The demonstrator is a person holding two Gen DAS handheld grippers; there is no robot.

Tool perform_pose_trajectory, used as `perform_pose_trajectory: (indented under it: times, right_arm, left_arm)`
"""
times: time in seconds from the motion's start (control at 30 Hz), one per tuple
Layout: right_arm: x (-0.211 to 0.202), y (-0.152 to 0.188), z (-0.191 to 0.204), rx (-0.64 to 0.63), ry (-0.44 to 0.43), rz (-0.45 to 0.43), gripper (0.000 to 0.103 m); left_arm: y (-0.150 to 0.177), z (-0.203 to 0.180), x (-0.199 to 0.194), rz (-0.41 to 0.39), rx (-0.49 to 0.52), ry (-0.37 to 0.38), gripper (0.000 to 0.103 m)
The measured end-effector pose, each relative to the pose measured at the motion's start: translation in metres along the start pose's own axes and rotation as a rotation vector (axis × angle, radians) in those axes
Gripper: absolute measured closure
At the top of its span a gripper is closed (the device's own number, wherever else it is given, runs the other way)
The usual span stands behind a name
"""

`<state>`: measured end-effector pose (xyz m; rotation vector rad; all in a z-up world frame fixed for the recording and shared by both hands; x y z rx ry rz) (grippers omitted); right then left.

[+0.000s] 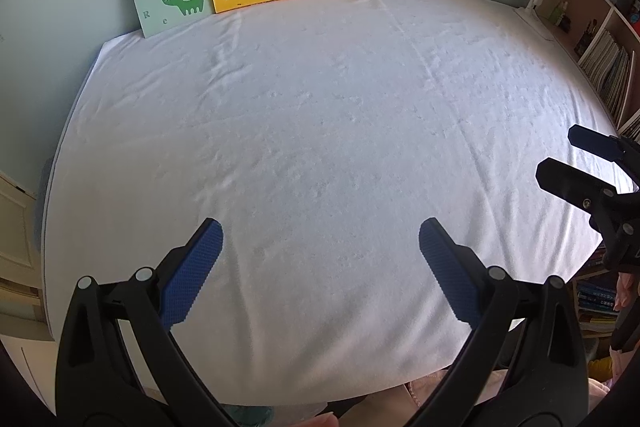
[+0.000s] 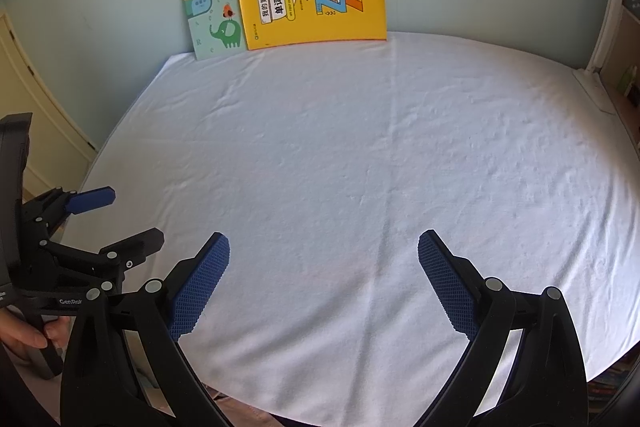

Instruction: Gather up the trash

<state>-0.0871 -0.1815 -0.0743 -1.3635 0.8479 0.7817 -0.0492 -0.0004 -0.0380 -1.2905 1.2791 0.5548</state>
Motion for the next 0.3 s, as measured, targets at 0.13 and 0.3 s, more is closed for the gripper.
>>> perform_pose_trajectory:
  times: [0.13, 0.3]
  right_arm:
    - [-0.0011, -0.0003, -0.0014, 0.004, 0.002, -0.004, 0.009]
    - [-0.0022, -0.0011, -0.0026, 0.004, 0.003, -0.006, 0.009]
  left_arm:
    - [-0.0022, 0.0012, -0.0012, -0.006, -0.006, -0.011, 0.007]
    - [-0.0030, -0.0032, 0.0000, -0.005, -0.012, 0.031, 0.007]
Point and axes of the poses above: each gripper's, at about its wrist camera, not at the fingertips, and x roughly the way its jaws point, z to its left, y to its underside, the point moved 5 cm from there along x, roughly the way its jaws point, and after that the axes turned 14 degrees about y, right-handed, at the moved point
